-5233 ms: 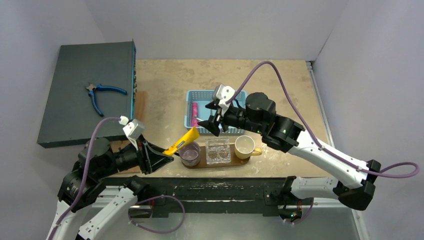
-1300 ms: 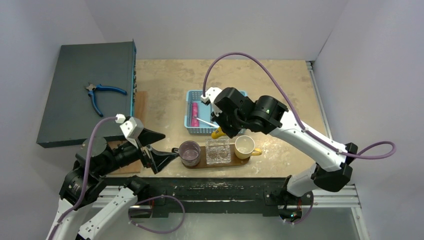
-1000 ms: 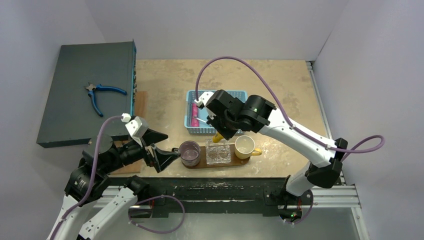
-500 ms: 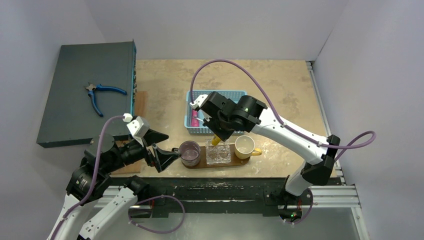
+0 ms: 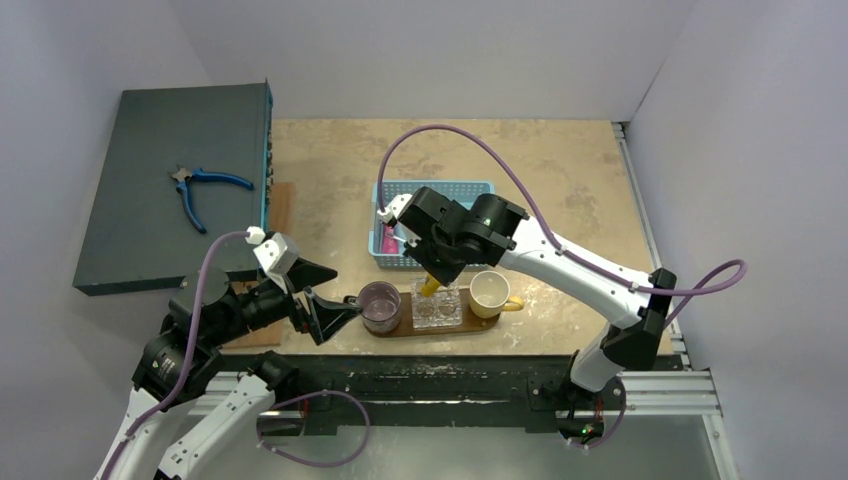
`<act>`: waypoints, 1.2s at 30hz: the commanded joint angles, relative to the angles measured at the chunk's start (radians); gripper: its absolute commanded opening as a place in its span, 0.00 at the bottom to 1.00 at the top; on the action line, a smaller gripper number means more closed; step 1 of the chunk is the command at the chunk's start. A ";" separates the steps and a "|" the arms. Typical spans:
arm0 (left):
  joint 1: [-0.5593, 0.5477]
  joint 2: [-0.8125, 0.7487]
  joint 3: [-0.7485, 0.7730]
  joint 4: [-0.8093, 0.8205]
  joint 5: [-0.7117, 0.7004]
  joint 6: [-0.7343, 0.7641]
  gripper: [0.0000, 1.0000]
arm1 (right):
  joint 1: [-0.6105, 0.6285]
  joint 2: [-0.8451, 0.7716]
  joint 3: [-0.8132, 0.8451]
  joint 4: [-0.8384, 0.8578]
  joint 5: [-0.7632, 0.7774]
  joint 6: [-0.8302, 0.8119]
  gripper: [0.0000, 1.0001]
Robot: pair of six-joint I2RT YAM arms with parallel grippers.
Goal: Prepare toiletry sets of a toothbrush and toothpaste on the tray
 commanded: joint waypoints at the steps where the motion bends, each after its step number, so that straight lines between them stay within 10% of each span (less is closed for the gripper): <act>1: -0.004 -0.001 -0.011 0.039 0.003 0.025 1.00 | 0.003 0.000 -0.010 0.043 -0.017 -0.005 0.00; 36: -0.004 0.001 -0.020 0.026 -0.005 0.038 1.00 | 0.003 0.143 -0.036 0.112 -0.014 -0.022 0.00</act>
